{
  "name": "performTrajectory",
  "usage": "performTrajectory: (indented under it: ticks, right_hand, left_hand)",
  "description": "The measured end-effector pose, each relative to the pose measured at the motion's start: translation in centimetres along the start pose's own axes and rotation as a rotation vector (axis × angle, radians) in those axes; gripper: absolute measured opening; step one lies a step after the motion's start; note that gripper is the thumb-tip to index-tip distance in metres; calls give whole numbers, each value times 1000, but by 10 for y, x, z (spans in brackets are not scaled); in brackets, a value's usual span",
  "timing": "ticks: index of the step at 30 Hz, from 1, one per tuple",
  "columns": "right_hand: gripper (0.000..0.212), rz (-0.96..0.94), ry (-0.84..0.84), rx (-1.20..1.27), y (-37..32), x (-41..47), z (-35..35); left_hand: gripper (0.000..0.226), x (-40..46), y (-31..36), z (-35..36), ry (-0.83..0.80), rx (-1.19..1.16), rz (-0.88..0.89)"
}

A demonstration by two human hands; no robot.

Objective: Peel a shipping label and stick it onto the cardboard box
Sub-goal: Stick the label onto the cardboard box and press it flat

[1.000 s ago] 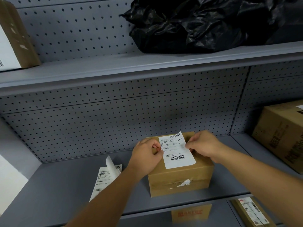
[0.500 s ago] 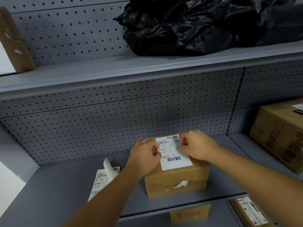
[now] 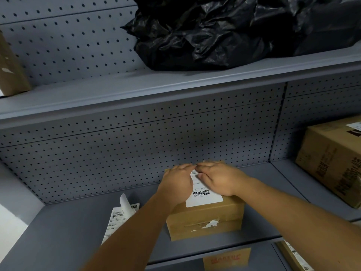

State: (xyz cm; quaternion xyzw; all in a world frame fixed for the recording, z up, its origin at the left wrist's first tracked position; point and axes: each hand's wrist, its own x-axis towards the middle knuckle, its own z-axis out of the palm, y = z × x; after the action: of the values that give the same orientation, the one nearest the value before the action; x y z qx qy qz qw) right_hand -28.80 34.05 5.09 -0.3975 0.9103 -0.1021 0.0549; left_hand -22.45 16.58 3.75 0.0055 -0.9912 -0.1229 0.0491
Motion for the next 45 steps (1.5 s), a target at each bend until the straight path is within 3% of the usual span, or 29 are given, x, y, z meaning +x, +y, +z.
performTrajectory:
  ticks: [15,27,41,45]
  right_hand:
    - [48,71,91,-16,31,-9,-4]
    - [48,-126,69,76,14,-22,8]
    - [51,-52,76,28,32,-36,-4]
    - [40,-98,124,74,14,-34,2]
  left_hand:
    - [43,-9,-13,-14,19,192,-126]
    - [42,-26,6,4,32,-97,-33]
    - [34,-37,-15,-10,91,-63,-57]
    - [35,-35,1,-8,47,-100,-30]
